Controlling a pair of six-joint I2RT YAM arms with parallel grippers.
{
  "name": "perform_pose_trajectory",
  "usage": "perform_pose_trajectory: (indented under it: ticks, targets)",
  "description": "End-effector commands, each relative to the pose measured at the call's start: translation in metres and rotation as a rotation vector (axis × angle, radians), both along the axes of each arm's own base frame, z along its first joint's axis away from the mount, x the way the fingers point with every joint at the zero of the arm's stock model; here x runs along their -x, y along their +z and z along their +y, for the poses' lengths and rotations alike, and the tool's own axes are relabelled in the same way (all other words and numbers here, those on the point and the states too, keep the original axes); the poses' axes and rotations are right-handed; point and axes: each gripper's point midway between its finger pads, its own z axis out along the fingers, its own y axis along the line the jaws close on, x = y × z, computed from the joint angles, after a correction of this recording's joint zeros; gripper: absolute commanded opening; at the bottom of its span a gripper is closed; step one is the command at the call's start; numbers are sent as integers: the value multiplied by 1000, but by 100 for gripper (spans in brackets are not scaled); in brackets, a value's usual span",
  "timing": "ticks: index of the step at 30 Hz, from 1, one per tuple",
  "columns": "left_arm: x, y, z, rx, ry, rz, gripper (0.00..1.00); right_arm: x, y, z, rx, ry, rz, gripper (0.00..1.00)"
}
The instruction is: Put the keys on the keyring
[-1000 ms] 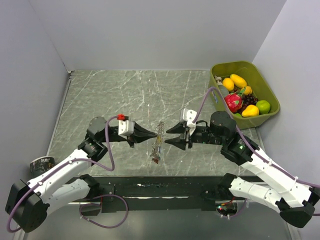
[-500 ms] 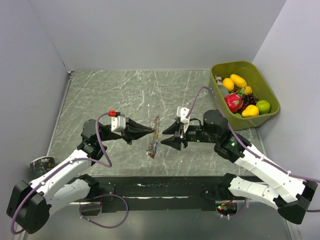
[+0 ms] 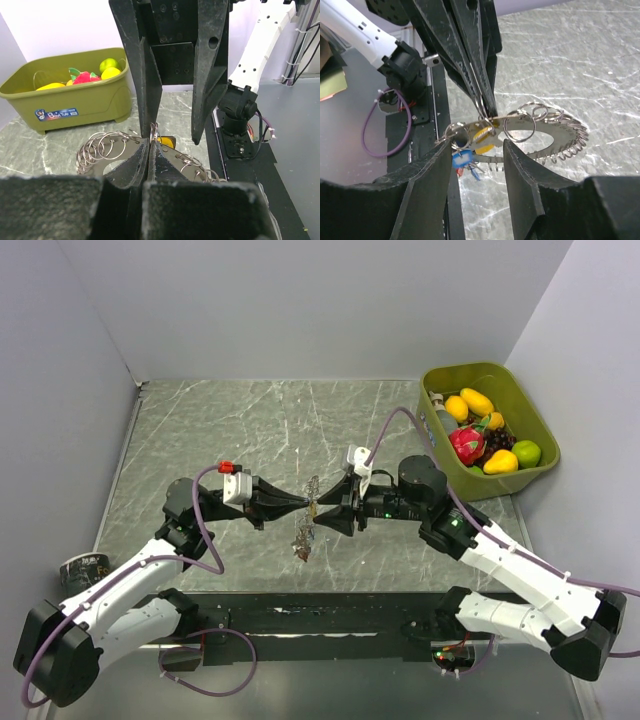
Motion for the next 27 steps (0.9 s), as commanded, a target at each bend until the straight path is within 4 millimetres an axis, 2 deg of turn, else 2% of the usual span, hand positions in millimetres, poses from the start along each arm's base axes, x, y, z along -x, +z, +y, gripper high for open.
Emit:
perform_pose_trajectory:
  ticks: [1, 5, 8, 9, 11, 12, 17, 27]
  targets:
    - [3, 23, 1, 40, -16, -82, 1, -2, 20, 7, -60, 14, -25, 53]
    - [4, 24, 1, 40, -19, -85, 1, -3, 20, 10, -65, 14, -17, 51]
    - [4, 24, 2, 41, -18, -88, 1, -6, 14, 11, -49, 7, -7, 41]
    - [4, 23, 2, 40, -18, -87, 1, -6, 14, 11, -47, 4, -8, 29]
    - [4, 23, 2, 40, -17, -88, 1, -8, 11, 11, -40, -8, -4, 22]
    - [5, 23, 2, 40, -17, -88, 1, -8, 10, 10, -37, -12, -6, 15]
    - [5, 25, 3, 50, -12, -95, 1, -10, 8, 4, -31, -41, -21, 1]
    - [9, 30, 7, 77, -7, -120, 1, -9, -10, 1, 10, -36, -23, 0]
